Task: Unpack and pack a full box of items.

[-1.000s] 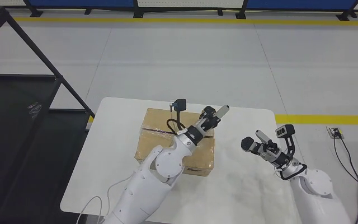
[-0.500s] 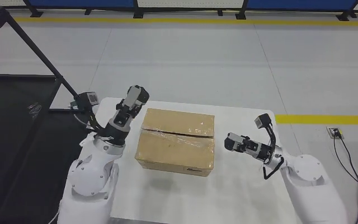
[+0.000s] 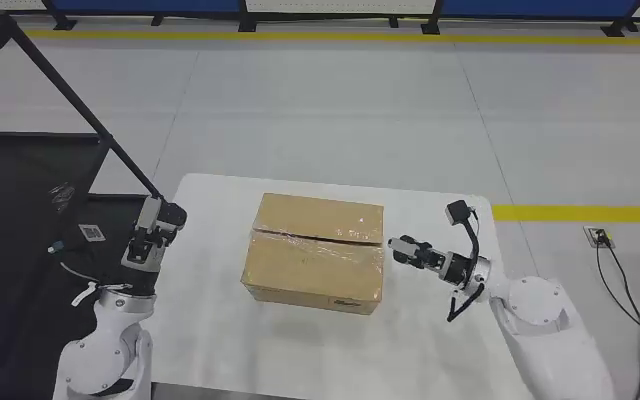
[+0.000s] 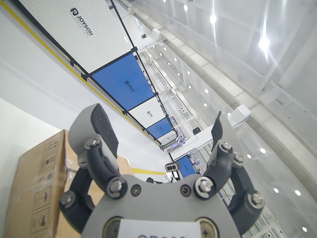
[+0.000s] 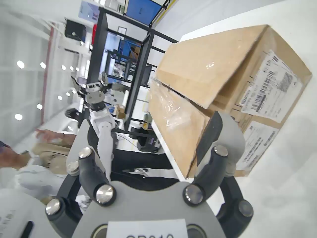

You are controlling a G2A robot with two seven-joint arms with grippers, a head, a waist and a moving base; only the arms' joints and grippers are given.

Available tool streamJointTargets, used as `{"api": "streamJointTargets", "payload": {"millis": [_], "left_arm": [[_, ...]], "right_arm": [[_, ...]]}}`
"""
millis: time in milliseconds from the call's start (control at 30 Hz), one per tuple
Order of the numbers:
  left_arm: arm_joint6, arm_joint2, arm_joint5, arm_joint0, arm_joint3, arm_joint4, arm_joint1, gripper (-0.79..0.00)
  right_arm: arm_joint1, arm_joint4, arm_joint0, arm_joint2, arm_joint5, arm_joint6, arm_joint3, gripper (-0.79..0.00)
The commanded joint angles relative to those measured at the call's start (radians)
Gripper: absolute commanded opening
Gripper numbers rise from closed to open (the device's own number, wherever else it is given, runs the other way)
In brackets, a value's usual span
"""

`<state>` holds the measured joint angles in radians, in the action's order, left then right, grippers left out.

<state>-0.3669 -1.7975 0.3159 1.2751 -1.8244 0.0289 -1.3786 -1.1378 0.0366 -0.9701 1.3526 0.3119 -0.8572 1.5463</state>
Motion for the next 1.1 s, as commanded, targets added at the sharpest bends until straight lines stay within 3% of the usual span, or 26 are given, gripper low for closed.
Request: {"api": "streamJointTargets", "payload": {"millis": [0,67,233,400,600,733,833,900,1067], "left_arm": [[0.008,-0.007,0.001,-0.001,0.021,0.019,0.002,0.0],[0.012,-0.018,-0.004,0.001,0.039,0.042,0.004,0.0],[-0.002,-0.024,-0.004,0.014,0.074,0.063,0.01,0.0],[-0.012,0.022,-0.006,0.006,0.128,0.023,0.013,0.0],[-0.009,0.062,-0.008,-0.013,0.149,0.032,0.015,0.0],[-0.012,0.076,-0.01,-0.019,0.154,0.036,0.018,0.0],[-0.012,0.083,-0.01,-0.021,0.157,0.039,0.02,0.0],[-0.011,0.086,-0.011,-0.022,0.159,0.042,0.021,0.0],[-0.01,0.092,-0.01,-0.023,0.163,0.046,0.025,0.0]], "right_arm": [[0.001,0.188,-0.026,-0.031,0.006,0.057,0.089,0.0],[0.001,0.338,-0.056,-0.05,-0.075,0.139,0.159,0.0],[0.001,0.338,-0.056,-0.05,-0.075,0.139,0.159,0.0],[0.001,0.372,-0.059,-0.057,-0.075,0.157,0.168,0.0],[-0.003,0.824,-0.105,-0.178,-0.147,0.294,0.312,0.0],[-0.011,1.068,-0.127,-0.26,-0.308,0.297,0.374,0.0],[-0.021,1.197,-0.126,-0.319,-0.414,0.277,0.391,-0.108],[-0.031,1.277,-0.117,-0.363,-0.489,0.255,0.392,-0.225],[-0.054,1.379,-0.08,-0.433,-0.57,0.172,0.381,-0.274]]}}
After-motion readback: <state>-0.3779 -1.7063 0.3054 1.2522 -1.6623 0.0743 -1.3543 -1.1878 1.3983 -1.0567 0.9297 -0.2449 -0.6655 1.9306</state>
